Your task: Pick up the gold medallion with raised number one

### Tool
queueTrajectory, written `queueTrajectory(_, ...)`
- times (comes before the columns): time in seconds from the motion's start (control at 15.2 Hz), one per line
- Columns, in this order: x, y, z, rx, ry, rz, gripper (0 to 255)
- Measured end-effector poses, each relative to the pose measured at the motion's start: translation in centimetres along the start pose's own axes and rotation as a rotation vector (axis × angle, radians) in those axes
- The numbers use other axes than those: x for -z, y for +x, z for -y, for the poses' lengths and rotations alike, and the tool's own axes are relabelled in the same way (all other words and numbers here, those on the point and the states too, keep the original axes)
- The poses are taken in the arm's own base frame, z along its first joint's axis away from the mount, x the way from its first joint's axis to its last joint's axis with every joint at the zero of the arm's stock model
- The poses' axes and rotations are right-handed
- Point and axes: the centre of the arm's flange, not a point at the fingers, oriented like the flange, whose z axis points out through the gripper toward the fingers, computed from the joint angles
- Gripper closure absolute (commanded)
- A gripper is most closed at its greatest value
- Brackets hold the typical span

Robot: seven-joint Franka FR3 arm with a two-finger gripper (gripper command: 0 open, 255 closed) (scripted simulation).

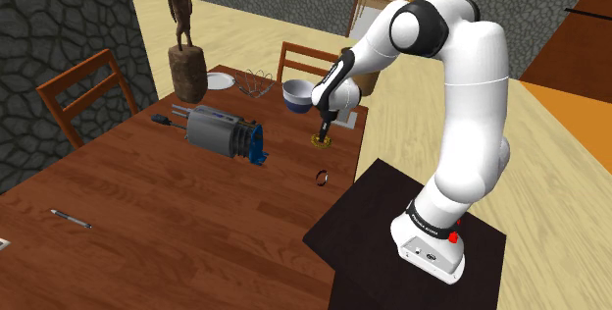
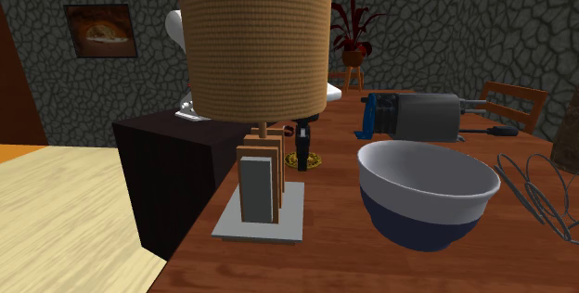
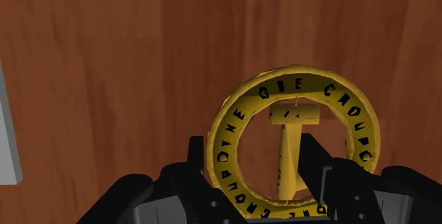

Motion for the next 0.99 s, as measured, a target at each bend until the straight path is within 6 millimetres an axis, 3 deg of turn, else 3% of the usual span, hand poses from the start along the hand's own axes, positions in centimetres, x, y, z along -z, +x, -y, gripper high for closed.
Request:
queueTrajectory(0.33,0.3,0.0,-0.1,0.000,0.000,0.000,255)
queueTrajectory(0.99,5.4,0.0,-0.2,0.000,0.000,0.000,255)
